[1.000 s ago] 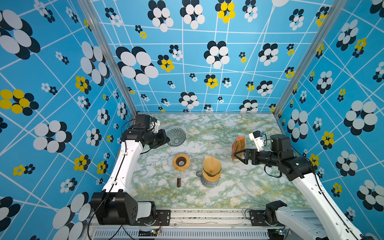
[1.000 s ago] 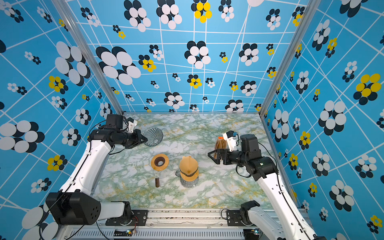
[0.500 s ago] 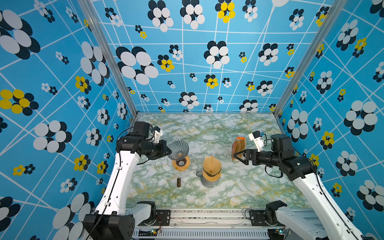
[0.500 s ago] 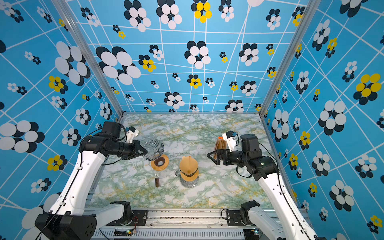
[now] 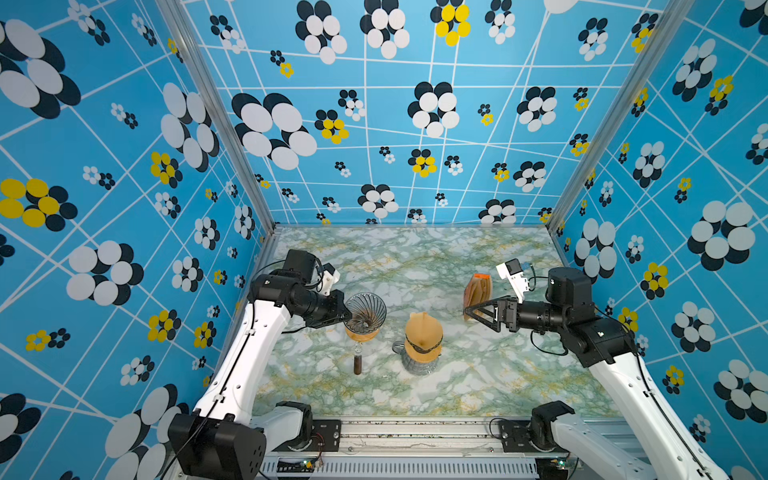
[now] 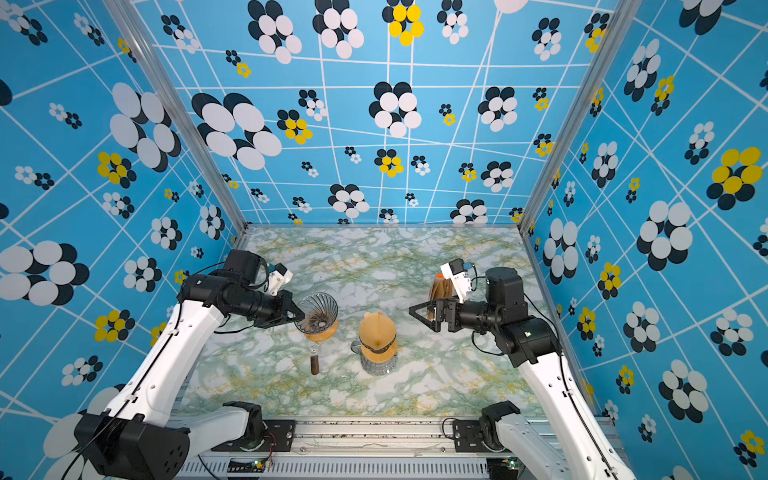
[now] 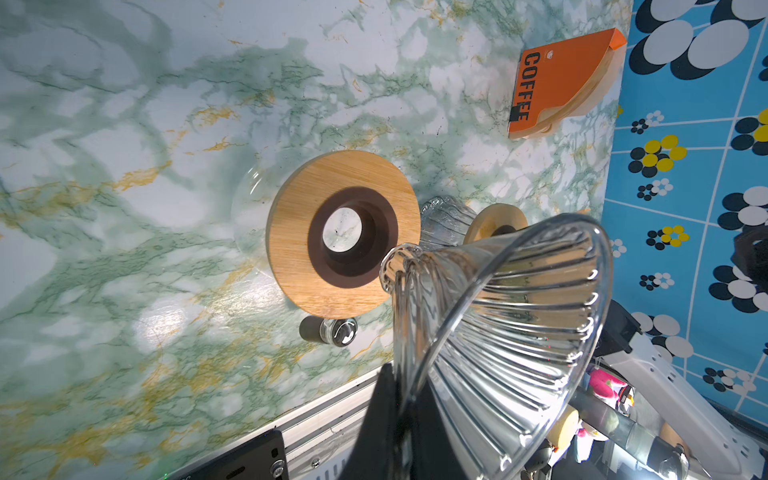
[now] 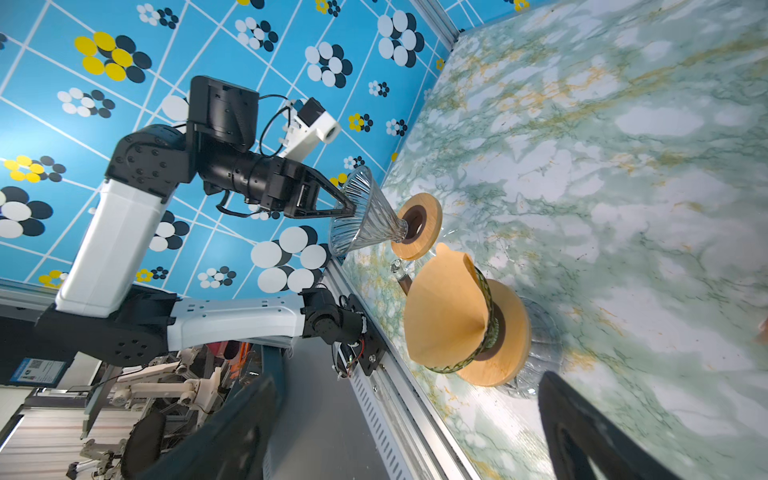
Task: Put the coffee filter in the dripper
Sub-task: 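Lift the glass dripper with the left gripper and carry it over the wooden ring, then lower the glass dripper into the wooden ring, open the left gripper and raise it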
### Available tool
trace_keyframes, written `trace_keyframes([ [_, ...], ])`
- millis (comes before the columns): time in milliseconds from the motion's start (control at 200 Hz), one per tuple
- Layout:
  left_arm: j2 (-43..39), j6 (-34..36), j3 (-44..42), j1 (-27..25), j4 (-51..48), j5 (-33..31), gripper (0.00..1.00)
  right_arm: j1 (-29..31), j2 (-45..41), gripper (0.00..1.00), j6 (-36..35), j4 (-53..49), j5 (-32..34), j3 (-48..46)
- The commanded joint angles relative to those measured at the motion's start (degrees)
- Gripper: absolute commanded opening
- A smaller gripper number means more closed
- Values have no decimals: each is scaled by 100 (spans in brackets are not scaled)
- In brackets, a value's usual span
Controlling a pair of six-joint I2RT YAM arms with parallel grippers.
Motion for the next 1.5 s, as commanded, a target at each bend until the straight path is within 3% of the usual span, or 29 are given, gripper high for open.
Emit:
trace_keyframes([
  [0, 37, -41, -95, -37, 195, -28, 8, -11, -76, 99, 321, 525, -249, -149],
  [460, 139, 50, -135, -39, 150, -442, 8, -11, -73, 99, 330, 500, -73, -161],
  [1500, 280, -66, -524, 26, 527, -417, 8, -11, -11, 99, 309, 401, 39, -168],
])
